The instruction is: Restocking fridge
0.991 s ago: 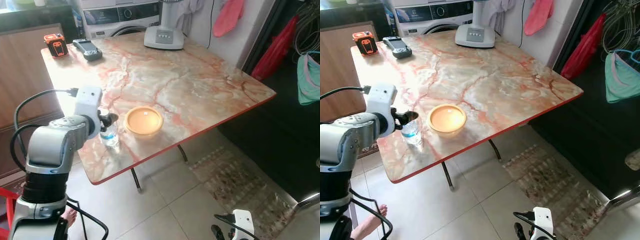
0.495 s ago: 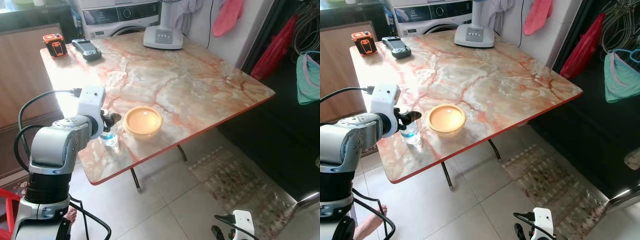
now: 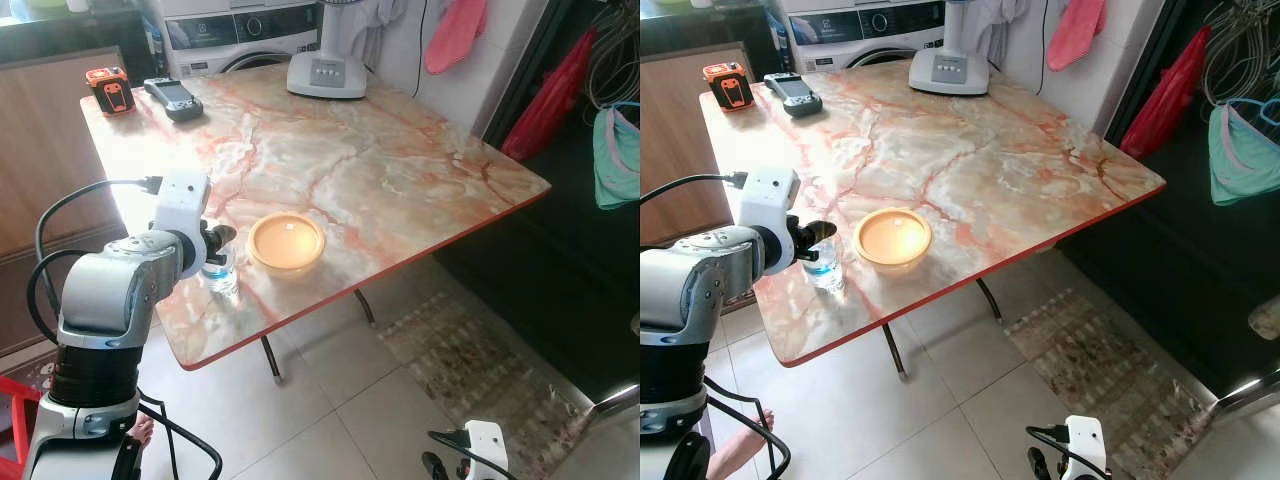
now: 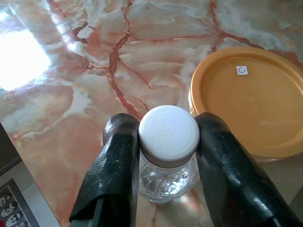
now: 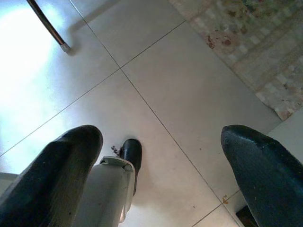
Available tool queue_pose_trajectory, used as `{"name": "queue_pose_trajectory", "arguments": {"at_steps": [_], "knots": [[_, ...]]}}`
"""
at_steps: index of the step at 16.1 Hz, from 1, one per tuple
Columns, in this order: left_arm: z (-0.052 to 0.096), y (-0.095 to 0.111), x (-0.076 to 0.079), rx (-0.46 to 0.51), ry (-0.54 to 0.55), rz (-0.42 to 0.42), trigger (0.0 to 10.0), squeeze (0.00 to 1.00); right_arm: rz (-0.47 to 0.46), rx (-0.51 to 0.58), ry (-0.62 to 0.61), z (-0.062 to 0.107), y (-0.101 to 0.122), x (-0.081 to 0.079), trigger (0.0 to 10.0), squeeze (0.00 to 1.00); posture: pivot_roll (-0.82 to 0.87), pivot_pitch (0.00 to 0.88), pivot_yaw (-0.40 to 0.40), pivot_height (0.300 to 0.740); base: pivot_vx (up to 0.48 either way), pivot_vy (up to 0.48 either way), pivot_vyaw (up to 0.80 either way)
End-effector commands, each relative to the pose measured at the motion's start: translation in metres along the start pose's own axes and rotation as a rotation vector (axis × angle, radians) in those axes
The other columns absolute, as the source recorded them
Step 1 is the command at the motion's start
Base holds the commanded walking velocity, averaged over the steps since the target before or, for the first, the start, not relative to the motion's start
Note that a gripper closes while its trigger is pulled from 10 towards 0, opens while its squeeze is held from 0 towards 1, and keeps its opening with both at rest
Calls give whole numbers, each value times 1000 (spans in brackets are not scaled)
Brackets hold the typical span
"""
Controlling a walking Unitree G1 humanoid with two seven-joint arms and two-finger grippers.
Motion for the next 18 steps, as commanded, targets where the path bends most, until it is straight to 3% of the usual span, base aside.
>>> {"name": "queue_pose_trajectory", "arguments": {"at_steps": [1,6,10,12,14,15,17,18], "knots": [[3,4,1,21,-5,-5,0,0,4,-16,-11,2,-5,6,10000,0,72,50,-111,740,0,0,0],[3,0,-1,12,9,0,0,0,18,-21,-2,3,-6,6,10000,0,72,55,-112,740,0,0,0],[8,13,-22,59,94,-15,0,0,59,-24,14,3,-5,4,10000,0,77,54,-112,740,0,0,0],[15,23,-47,95,190,-28,0,0,70,-21,16,2,-5,4,10000,0,76,54,-111,740,0,0,0],[17,19,-73,103,267,-29,0,0,136,-15,20,2,-2,3,10000,0,76,50,-108,740,0,0,0],[17,6,-100,94,352,-5,0,0,156,-10,28,2,-1,2,10000,0,72,54,-104,740,0,0,0],[18,-14,-132,113,427,-3,0,0,203,-19,54,1,0,-1,10000,0,74,51,-99,740,0,0,0],[16,-42,-148,87,459,-2,9333,0,206,-19,54,1,-1,-2,10000,0,70,42,-97,740,0,0,0]]}}
Point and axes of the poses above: a point about 5 cm out from each wrist's last joint towards the gripper, its own z axis pointing back from the gripper into the wrist, its own y axis along the axis of the wrist's last joint, x = y × z, the point moved 4 cm from there along -z, pointing out of the wrist towards the gripper, and after that the axes turned 1 degree about -z, right-handed, at the moved point
